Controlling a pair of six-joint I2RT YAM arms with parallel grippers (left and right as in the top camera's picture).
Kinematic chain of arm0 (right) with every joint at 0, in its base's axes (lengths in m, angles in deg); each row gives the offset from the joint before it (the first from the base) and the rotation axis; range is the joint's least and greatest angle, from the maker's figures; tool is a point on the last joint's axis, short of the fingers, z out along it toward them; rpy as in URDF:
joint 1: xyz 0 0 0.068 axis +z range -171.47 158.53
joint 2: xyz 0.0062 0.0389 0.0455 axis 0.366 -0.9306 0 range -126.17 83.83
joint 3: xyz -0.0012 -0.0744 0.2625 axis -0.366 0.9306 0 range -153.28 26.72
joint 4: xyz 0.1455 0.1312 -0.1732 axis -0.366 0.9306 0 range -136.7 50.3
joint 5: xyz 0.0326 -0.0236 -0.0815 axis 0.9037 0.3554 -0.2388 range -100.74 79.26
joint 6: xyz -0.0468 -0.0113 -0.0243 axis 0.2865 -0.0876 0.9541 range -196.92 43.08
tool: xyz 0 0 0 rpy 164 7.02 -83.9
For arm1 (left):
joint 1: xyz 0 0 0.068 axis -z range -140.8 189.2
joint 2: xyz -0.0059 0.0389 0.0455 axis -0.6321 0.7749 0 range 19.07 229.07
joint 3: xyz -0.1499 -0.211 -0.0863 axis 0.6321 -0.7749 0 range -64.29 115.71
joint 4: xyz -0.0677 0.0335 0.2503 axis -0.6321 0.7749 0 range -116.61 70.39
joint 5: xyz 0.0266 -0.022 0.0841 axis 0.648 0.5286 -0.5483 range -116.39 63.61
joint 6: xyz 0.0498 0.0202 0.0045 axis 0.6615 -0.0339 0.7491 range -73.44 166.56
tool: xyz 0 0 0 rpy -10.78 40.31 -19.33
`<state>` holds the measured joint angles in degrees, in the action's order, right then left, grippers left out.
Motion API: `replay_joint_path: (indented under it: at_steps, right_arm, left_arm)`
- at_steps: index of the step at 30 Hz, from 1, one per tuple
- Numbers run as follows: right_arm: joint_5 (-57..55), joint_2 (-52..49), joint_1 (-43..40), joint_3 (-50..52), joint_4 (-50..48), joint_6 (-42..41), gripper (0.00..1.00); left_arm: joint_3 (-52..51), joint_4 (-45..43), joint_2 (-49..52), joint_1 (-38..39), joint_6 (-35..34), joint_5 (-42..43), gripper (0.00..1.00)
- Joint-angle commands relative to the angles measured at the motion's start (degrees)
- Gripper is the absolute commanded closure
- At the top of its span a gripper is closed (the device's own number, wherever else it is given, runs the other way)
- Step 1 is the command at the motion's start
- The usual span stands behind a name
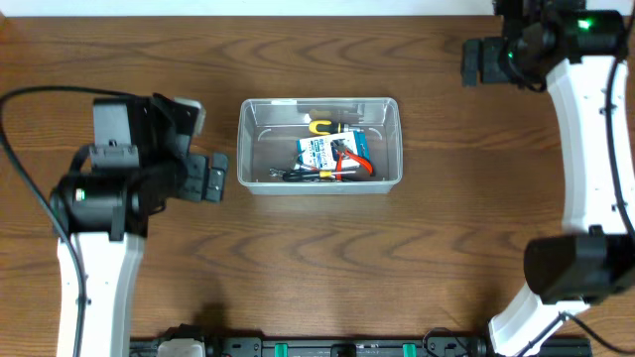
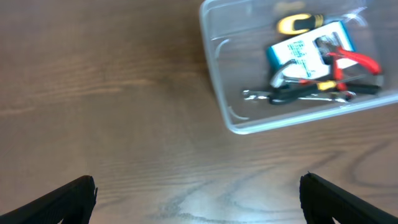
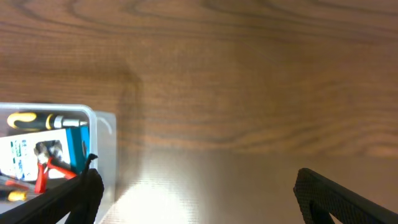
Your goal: Pack container
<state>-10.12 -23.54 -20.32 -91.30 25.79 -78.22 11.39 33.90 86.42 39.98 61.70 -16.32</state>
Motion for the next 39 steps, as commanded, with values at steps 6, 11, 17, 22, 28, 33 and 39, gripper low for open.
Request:
replay_joint_path:
  at_steps: [6, 11, 17, 22, 28, 33, 39]
  right_arm:
    - [-1.49, 19.15, 1.49, 19.04, -5.27, -3.87, 0.01]
    - [-3.91, 35.87, 5.86, 41.00, -14.16, -4.76, 0.01]
    - [-12.37, 56.61, 15.23, 60.74, -17.31, -13.33, 0.01]
    - [-15.26, 70.44, 20.74, 68.26, -14.43, -19.65, 0.01]
    - [-15.17, 77.70, 21.44, 69.75, -9.68, -20.98, 0.01]
    - [-13.00, 77.75, 21.44, 69.75, -9.84, -20.96, 0.01]
    - [-13.00, 77.75, 21.44, 69.75, -9.84, -20.96, 0.01]
  left_arm:
    - [-2.16, 0.70, -14.99, 4.20, 0.11, -1.97, 0.02]
    - [-7.63, -0.44, -26.16, 4.46, -2.14, -1.95, 0.02]
    - [-15.04, -1.60, -39.98, 4.46, -2.36, -1.88, 0.02]
    - [-19.28, 0.31, -49.27, 4.46, -2.32, -2.01, 0.02]
    - [-21.38, 3.61, -53.88, 4.46, -2.32, -1.99, 0.02]
    - [-21.40, 4.17, -53.99, 4.46, -2.32, -1.99, 0.02]
    - [-21.40, 4.17, -53.99, 4.46, -2.32, -1.99, 0.02]
